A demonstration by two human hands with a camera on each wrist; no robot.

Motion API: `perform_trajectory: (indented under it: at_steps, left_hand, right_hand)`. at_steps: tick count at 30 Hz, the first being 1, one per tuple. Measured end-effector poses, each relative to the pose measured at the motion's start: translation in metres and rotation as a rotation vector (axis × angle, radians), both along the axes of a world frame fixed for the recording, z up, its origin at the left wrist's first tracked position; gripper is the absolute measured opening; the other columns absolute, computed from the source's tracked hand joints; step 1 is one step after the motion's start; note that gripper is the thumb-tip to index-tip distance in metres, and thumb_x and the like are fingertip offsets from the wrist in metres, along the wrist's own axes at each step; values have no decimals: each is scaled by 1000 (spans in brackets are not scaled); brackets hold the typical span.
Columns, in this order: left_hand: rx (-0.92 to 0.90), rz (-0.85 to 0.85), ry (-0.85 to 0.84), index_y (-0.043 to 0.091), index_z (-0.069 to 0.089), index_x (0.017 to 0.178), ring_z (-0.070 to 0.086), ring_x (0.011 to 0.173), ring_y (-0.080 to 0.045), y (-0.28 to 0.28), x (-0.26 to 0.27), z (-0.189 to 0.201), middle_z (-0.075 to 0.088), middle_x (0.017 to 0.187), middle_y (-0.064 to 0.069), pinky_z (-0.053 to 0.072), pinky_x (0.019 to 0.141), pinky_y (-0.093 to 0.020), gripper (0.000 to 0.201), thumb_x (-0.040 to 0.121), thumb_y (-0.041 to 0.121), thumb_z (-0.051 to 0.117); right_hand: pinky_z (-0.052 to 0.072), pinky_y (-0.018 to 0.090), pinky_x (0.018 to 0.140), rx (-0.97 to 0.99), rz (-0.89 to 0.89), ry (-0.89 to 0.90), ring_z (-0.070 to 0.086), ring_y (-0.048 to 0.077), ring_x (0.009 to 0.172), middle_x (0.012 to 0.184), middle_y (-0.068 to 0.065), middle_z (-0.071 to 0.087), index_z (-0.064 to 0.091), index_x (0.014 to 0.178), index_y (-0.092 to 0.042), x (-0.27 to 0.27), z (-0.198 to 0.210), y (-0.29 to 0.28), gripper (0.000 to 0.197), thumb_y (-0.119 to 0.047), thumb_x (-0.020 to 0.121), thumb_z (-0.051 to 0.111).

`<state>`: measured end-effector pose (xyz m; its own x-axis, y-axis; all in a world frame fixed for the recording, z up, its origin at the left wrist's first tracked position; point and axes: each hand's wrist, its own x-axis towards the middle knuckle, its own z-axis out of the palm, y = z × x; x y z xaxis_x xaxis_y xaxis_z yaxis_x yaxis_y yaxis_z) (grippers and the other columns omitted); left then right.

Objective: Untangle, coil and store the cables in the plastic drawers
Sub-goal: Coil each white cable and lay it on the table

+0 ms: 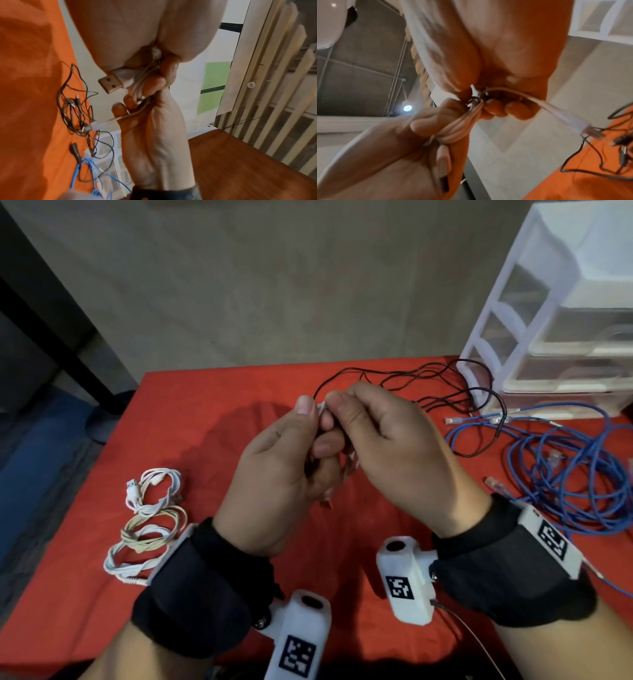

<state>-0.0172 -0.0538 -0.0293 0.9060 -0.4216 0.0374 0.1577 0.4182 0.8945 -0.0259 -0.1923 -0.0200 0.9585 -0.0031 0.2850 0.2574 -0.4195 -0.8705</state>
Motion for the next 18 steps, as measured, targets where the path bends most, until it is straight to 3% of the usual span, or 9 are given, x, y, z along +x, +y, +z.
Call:
perform_trajectory:
  at_steps: [4,6,8,10,14,16,18]
  left_hand:
    - [114,82,-51,11,52,88,32,40,-7,5,5,-2,42,64,4,31,47,-25,33,104,35,37]
    - [168,135,-106,10,53,88,38,42,-9,3,5,-5,45,65,3,33,51,-28,33,105,35,39]
    - [176,171,-136,8,54,91,48,47,-12,-1,3,-5,49,67,1,37,55,-33,34,104,38,43]
    - [144,192,-127,3,55,96,55,53,-14,-4,0,-5,52,69,-4,46,55,-31,37,99,39,45]
    - [225,269,-255,-6,56,101,59,64,-12,-8,-6,-4,59,73,-4,49,58,-24,41,101,33,44]
    - [264,304,-339,-5,58,103,56,65,-8,-9,-9,-3,61,71,5,47,60,-22,33,105,25,43]
    - [292,323,-398,1,62,109,57,72,-3,-6,-6,-2,63,80,8,48,67,-19,28,105,23,47]
  right_hand:
    - [47,33,53,-4,-31,-70,61,14,53,59,5,66,66,78,-14,0,-2,-1,30,-32,102,60]
    - [50,30,52,54,12,-69,66,17,53,63,7,68,66,78,-15,0,-1,0,29,-29,103,59]
    - [50,26,50,140,48,-60,66,21,49,66,6,69,64,79,-10,0,-1,1,28,-22,104,59]
    - [46,23,48,186,38,-82,60,16,44,63,2,66,61,79,-6,-1,-1,4,27,-17,104,58]
    - [42,24,46,212,-68,-153,52,11,44,57,-4,57,61,78,-6,0,-7,8,28,-18,103,59]
    - [46,30,47,199,-106,-187,56,15,46,56,-2,58,64,79,-7,0,-7,10,28,-20,103,59]
    - [50,34,50,192,-141,-236,61,15,51,59,-3,61,66,81,-10,0,-4,10,26,-21,103,59]
